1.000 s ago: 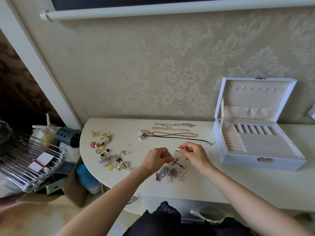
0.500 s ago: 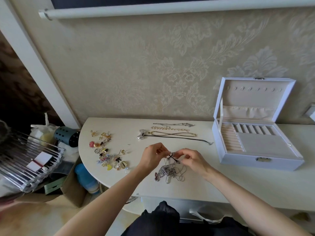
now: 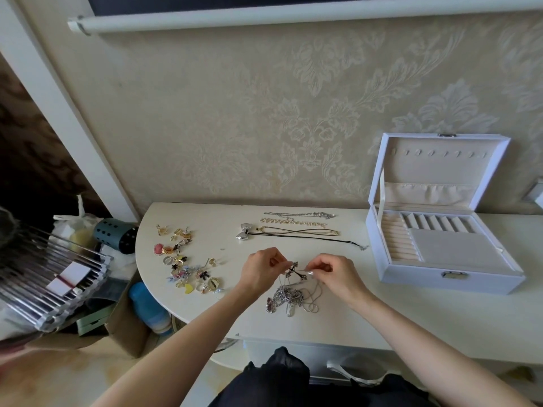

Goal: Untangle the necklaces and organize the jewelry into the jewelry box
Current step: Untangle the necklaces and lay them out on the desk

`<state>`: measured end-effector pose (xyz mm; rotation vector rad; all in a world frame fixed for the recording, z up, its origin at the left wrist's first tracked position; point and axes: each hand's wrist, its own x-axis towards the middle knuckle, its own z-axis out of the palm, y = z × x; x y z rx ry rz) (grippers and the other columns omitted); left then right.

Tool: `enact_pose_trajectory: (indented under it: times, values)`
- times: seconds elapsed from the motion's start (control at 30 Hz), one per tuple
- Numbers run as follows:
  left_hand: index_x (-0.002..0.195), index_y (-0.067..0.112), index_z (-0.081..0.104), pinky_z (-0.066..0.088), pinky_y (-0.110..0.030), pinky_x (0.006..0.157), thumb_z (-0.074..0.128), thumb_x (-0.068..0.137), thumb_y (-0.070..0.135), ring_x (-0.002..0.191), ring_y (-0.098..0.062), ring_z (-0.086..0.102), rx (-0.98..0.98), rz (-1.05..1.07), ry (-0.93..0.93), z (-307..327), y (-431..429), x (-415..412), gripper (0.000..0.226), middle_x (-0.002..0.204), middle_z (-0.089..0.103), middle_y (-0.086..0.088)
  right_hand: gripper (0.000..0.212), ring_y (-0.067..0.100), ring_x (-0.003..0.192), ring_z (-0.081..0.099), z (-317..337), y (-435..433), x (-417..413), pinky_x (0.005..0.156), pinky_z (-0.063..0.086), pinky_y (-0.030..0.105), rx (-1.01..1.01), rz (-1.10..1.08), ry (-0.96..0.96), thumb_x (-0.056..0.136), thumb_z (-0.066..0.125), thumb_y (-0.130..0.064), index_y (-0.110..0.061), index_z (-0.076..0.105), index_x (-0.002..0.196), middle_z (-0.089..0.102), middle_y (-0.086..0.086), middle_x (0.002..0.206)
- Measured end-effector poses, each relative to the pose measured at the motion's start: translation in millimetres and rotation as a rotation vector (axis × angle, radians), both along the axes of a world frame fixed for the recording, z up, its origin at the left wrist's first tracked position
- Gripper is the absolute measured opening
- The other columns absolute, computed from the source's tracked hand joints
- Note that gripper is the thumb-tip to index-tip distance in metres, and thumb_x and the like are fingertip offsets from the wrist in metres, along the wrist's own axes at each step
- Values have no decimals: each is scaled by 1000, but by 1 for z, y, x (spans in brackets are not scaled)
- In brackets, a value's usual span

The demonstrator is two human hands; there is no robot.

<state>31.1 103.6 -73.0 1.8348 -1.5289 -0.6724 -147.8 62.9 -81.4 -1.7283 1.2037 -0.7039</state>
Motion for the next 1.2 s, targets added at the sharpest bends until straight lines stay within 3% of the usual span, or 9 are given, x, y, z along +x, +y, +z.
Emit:
enact_pose_trajectory:
  times: [0.13,0.23,0.37,0.47,0.57,0.67,0.8,1.0,1.2]
  values:
    - [77,15,64,45,-27,64,66,86,28,68,-12,59,37,77,126,0,1,-2,15,69,66,6,18,0,64,56,4,4,-2,65,46,17,18,4,-75,78,66,0,-16,72,74,68,-1,72]
    - [75,12,64,44,-23,66,67,86,23,69,-13,58,86,132,376,2,2,-4,17,69,65,0,11,6,67,56,4,7,-2,67,44,15,89,125,-42,81,68,-8,-15,74,76,69,0,75]
    - [71,9,62,37,-6,49,66,87,18,61,-8,49,111,160,620,9,4,-6,19,66,59,-3,6,9,63,50,-3,6,-2,65,44,27,-30,-18,-57,82,68,-16,-16,67,75,66,-3,73]
    - [73,11,62,38,-10,54,66,86,21,63,-9,47,138,128,662,9,5,-4,17,68,59,-2,11,12,64,53,2,3,0,62,49,28,42,-32,-158,82,70,-16,-19,62,90,65,4,85]
    - [75,12,63,36,-19,62,67,85,24,66,-9,48,149,78,661,6,4,-3,16,69,61,0,7,14,57,56,7,2,3,52,43,19,95,25,-183,84,68,-12,-15,67,91,69,8,79]
    - [76,11,63,38,-8,57,67,86,18,62,-6,50,107,35,607,4,4,-4,13,68,61,-1,4,8,54,53,8,0,5,51,41,16,68,-12,-195,84,67,-7,-7,69,81,67,6,68]
    - [76,12,66,44,-13,65,70,84,16,63,-5,57,60,-34,406,0,2,-1,9,66,64,1,4,-1,61,55,7,-3,5,59,43,15,20,-25,-166,83,69,-13,-12,70,79,65,-6,69]
    - [82,12,70,46,-23,69,70,83,22,62,-4,58,19,-82,65,-3,-1,1,10,67,68,3,6,12,63,63,6,-3,10,53,46,19,53,-53,-278,85,67,-8,-10,67,79,69,0,71]
    - [87,8,72,43,-16,66,64,88,24,66,-5,60,-1,-110,108,-2,3,2,17,72,69,1,4,11,62,63,9,-4,11,54,48,21,93,-47,-316,86,65,-8,-8,66,83,70,2,75]
